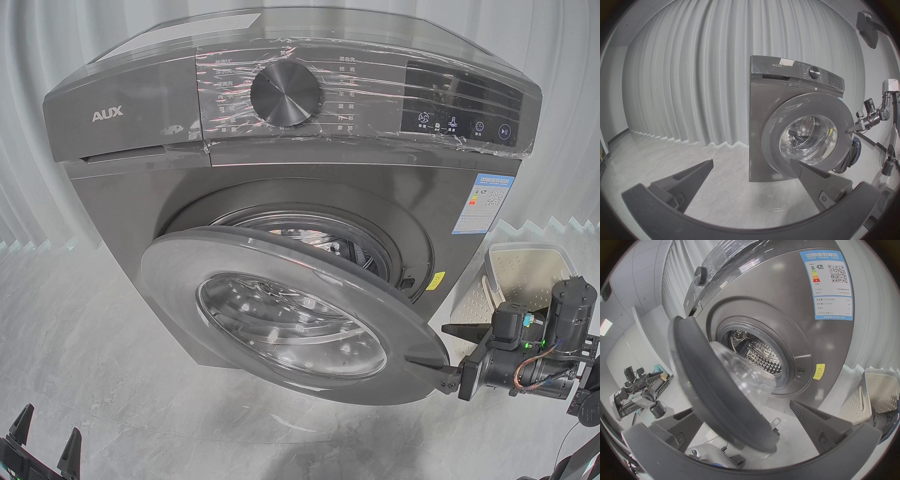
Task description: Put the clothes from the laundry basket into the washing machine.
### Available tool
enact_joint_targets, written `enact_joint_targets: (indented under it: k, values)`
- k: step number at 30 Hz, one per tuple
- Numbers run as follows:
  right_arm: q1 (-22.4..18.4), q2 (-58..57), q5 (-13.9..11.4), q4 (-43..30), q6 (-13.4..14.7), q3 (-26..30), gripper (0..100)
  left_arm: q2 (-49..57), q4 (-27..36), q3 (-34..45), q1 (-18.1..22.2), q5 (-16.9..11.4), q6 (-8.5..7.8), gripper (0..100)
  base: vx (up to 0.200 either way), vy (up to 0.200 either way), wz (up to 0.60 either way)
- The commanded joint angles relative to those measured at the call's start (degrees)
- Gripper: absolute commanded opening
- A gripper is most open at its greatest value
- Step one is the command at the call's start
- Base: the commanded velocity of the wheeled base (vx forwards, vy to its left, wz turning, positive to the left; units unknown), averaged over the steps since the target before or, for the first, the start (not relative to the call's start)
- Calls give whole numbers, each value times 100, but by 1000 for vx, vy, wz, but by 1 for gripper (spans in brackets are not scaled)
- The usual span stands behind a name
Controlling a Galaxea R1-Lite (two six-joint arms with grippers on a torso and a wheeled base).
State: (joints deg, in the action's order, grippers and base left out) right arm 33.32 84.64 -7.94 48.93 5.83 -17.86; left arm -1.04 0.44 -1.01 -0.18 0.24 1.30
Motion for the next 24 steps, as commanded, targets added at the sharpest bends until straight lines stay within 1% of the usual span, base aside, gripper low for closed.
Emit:
enact_joint_targets:
  k: [1, 2, 6, 7, 9, 11, 14, 16, 20, 22, 24]
  values:
    - [-71, 272, 11, 29, 6, -174, 100, 104, 0, 84, 1, 2, 10, 100, -200, 0, 0]
    - [-36, 299, 11, 29, 6, -174, 100, 104, 0, 84, 1, 2, 1, 100, -200, 0, 0]
    - [43, 299, 3, 2, 6, -77, 100, 104, 0, 84, 1, 2, 1, 100, 0, 0, 0]
    - [158, 272, 3, 11, 15, 28, 100, 104, 0, 84, 1, 2, 1, 100, 0, 0, 0]
    - [263, 264, -6, 20, 15, 125, 100, 104, 0, 84, 1, 2, 1, 100, 0, 0, 0]
    - [351, 246, -15, 20, 15, 186, 100, 104, 0, 84, 1, 2, 1, 100, 0, 0, 0]
    - [615, 97, -50, 29, 59, 257, 100, 104, 0, 84, 1, 2, 1, 100, 0, 0, 0]
    - [632, 53, -50, 20, 68, 257, 100, 104, 0, 84, 1, 2, 1, 100, 0, 0, 0]
    - [518, 61, 3, 20, 76, 169, 100, 104, 0, 84, -8, 2, 1, 100, 0, 0, 0]
    - [360, 149, 11, 29, 68, 54, 100, 104, 0, 84, -8, 2, 1, 100, -200, 0, 0]
    - [342, 281, 11, 29, 68, -25, 100, 104, 0, 84, 1, 2, 1, 100, -200, 0, 0]
